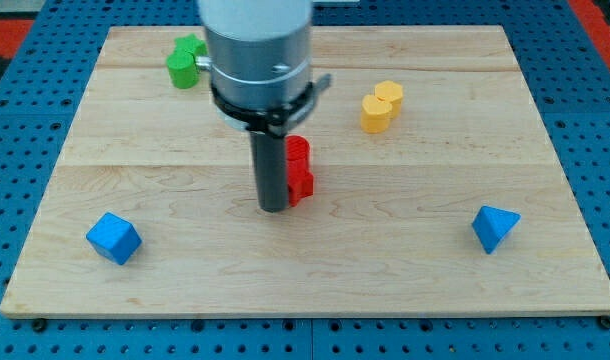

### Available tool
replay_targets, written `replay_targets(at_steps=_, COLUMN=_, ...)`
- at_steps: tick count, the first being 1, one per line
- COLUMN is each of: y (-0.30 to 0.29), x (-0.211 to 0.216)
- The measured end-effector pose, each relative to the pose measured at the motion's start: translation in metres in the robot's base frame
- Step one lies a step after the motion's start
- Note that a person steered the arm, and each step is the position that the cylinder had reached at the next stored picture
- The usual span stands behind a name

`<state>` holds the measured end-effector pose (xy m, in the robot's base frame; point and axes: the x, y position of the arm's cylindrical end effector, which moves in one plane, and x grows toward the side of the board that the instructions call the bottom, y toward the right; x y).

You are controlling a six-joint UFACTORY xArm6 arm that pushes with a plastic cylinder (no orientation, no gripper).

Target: Point at the blue cube

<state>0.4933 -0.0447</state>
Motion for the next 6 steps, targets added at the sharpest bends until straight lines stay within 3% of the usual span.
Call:
replay_targets(at_steps=2, y=0.003, x=-0.017)
replay_targets(at_steps=3, y=-0.038, x=-0.015)
replay_targets(at_steps=4, y=-0.117, x=-0.019)
replay_targets(at_steps=5, y=-0.166, x=0.009)
replay_targets(at_steps=6, y=-0.178, x=0.031)
